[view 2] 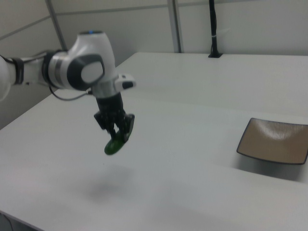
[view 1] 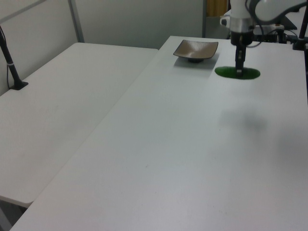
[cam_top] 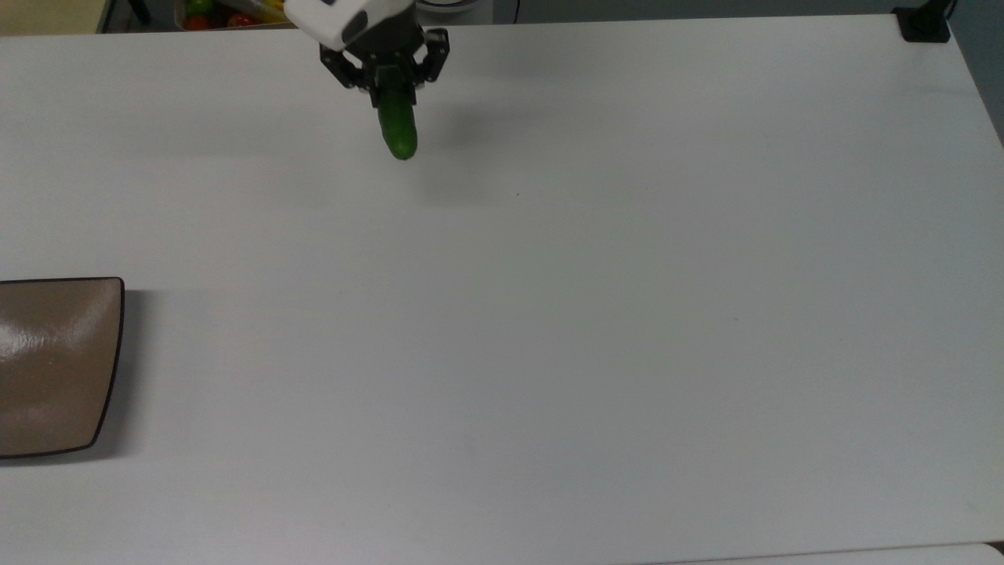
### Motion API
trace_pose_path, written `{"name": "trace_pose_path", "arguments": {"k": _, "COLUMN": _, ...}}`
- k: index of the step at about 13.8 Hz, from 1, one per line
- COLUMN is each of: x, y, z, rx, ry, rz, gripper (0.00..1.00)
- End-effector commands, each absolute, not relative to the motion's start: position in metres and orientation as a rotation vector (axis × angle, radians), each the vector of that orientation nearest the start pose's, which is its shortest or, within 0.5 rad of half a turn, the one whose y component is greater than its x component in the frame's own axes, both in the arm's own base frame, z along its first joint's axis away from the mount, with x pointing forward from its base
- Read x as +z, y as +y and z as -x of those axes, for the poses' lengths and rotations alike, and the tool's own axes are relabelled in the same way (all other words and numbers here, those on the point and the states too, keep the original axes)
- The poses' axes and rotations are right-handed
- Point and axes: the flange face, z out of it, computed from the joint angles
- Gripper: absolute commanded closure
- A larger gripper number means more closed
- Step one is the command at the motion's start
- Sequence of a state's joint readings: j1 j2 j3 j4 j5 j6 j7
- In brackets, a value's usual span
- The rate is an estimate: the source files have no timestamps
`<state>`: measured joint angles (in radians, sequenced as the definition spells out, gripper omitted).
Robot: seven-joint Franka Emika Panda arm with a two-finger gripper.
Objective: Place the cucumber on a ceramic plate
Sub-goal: 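Lift the grasped cucumber up off the table, then carry the cucumber over to the square ceramic plate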
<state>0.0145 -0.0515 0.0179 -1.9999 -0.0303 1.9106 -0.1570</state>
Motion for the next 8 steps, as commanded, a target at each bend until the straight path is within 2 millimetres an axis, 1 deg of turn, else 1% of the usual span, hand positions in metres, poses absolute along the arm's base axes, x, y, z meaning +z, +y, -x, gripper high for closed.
{"name": "trace_pose_path", "arguments": {"k": 1, "x": 0.528, "y": 0.0, "z": -0.552, "rx": 0.11, "ry": -0.437, "rz": 3.093, "gripper": 0.86}}
{"name": "trace_pose_path", "arguments": {"k": 2, "x": 0.536, "y": -0.012, "z": -0.559, "rx": 0.123, "ry": -0.472, "rz": 3.075, "gripper": 0.86}}
{"name": "trace_pose_path", "arguments": {"k": 3, "x": 0.539, "y": -0.02, "z": -0.565, "rx": 0.128, "ry": -0.515, "rz": 3.063, "gripper": 0.86}}
{"name": "trace_pose_path", "arguments": {"k": 4, "x": 0.537, "y": -0.028, "z": -0.569, "rx": 0.119, "ry": -0.547, "rz": 3.055, "gripper": 0.86}}
{"name": "trace_pose_path", "arguments": {"k": 5, "x": 0.531, "y": -0.036, "z": -0.575, "rx": 0.122, "ry": -0.602, "rz": 3.041, "gripper": 0.86}}
{"name": "trace_pose_path", "arguments": {"k": 6, "x": 0.536, "y": -0.048, "z": -0.583, "rx": 0.097, "ry": -0.652, "rz": 3.033, "gripper": 0.86}}
{"name": "trace_pose_path", "arguments": {"k": 7, "x": 0.533, "y": -0.066, "z": -0.592, "rx": 0.088, "ry": -0.657, "rz": 3.031, "gripper": 0.86}}
{"name": "trace_pose_path", "arguments": {"k": 8, "x": 0.531, "y": -0.079, "z": -0.604, "rx": 0.04, "ry": -0.656, "rz": 3.042, "gripper": 0.86}}
